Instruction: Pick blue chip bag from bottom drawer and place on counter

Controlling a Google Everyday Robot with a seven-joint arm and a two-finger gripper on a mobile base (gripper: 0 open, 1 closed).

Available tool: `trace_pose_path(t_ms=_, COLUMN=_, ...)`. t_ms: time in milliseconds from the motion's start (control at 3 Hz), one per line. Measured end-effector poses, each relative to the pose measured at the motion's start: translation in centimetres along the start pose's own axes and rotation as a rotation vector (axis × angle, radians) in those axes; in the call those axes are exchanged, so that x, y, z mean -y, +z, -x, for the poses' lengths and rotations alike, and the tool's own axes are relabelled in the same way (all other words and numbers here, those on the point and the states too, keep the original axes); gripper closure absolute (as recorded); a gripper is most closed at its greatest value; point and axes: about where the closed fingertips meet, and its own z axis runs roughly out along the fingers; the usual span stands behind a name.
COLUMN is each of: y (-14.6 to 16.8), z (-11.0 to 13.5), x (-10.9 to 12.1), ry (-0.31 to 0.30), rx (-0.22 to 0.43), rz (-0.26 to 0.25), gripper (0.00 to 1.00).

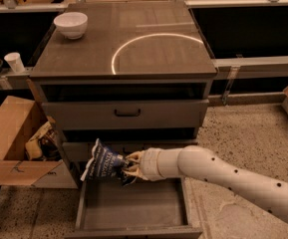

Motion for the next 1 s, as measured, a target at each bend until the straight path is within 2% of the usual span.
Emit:
trace_pose_path(t_ms=333, y=-4.6, z=6.0, x=2.5, ry=-0.064, rx=0.077, rz=-0.078, gripper=1.00)
trace_pose_path(t_ms=667, y=-4.7, z=6.0, x=2.5, ry=-0.064, rx=0.077, rz=-0.079, gripper=1.00)
trace_pose_path(t_ms=1000, y=-7.4, z=8.1, x=6.2, ry=-0.060, rx=0.108, rz=-0.158, gripper=1.00)
